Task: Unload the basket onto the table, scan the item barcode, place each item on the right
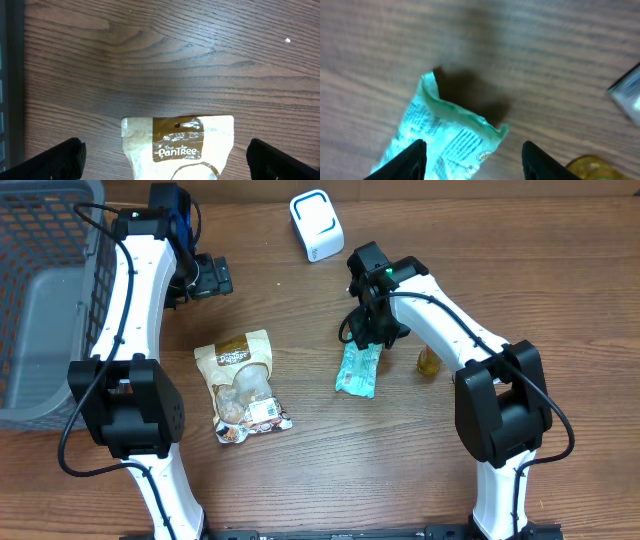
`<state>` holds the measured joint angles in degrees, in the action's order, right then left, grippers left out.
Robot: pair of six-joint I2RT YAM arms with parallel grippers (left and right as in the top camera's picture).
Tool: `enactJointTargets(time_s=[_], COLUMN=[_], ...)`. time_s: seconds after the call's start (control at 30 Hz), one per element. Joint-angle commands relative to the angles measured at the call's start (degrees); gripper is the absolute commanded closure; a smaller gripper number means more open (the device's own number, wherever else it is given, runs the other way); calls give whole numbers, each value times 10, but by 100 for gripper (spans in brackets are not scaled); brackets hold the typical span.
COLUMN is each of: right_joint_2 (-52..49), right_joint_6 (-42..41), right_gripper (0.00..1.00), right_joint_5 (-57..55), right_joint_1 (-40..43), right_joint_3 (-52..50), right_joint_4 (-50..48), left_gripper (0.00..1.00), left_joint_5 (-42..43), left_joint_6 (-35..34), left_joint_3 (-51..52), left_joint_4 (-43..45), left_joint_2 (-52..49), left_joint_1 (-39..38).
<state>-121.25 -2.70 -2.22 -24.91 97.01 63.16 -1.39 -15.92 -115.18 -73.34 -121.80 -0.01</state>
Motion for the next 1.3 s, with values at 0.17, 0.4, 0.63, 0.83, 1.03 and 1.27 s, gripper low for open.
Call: enactJointTargets(time_s=[0.17, 0.4, 0.63, 0.83, 1.03, 1.27], right_joint_2=[8, 8, 8, 8, 8, 7], right_joint_6=[-98, -143, -156, -156, -156, -156], right_gripper=[44, 40, 0, 10, 41, 78], right_joint_5=[77, 114, 124, 139, 139, 139], right_joint_1=[-14, -52, -94, -122, -140, -143], right_joint_3=[-3, -15, -29, -30, -29, -30], right_joint_4=[-36, -35, -50, -67, -90, -101], left_gripper=[1, 0, 0, 1, 0, 1], left_joint_5=[-5, -5, -5, -5, -5, -5], left_joint_6=[11, 11, 11, 11, 11, 11], left_joint_3=[-13, -13, -13, -13, -13, -13], left_joint_4=[-1, -1, -1, -1, -1, -1], left_joint_2=[8, 8, 8, 8, 8, 8], left_joint_1=[0, 0, 0, 0, 0, 0])
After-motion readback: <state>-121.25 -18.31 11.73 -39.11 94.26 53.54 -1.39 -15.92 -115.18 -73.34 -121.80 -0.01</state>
